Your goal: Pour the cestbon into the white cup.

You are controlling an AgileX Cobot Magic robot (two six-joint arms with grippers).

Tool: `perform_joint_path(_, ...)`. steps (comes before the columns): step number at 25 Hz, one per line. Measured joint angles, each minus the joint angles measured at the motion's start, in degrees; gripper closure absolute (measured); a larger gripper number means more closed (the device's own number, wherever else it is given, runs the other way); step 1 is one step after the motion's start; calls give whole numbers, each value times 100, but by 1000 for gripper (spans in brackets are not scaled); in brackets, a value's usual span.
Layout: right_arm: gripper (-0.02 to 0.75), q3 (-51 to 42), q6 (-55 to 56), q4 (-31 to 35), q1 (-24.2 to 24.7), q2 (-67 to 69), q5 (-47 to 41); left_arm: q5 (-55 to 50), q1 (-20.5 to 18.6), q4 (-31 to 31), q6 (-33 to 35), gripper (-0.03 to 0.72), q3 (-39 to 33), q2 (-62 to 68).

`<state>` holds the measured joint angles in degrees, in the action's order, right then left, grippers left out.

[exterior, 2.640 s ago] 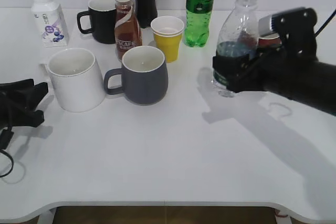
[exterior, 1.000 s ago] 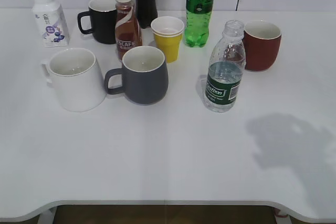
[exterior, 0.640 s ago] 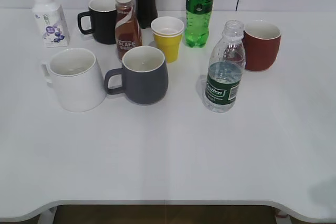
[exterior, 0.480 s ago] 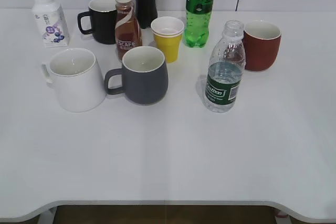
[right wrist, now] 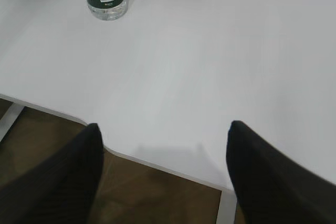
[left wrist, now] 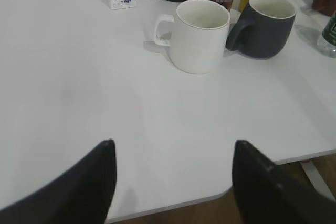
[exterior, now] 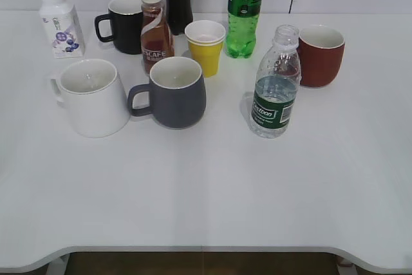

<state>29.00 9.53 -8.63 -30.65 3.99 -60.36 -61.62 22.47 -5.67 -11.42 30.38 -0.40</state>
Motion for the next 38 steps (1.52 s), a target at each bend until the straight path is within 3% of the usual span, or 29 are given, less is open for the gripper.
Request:
perform_joint_path(6, 209, 0, 0, 6, 109, 0, 2, 0, -116, 4, 5, 207, 0, 0)
perform_joint_path(12, 214, 0, 0, 6, 1456, -26, 18, 4, -1287, 4, 5, 244, 0, 0)
perform_joint_path(15, 214, 0, 0, 6, 1812, -254, 29, 11, -1606, 4, 5, 256, -7, 0)
perform_joint_path(38, 214, -5, -1, -12, 1969, -448, 57, 31, -1660, 12, 5, 323, -19, 0)
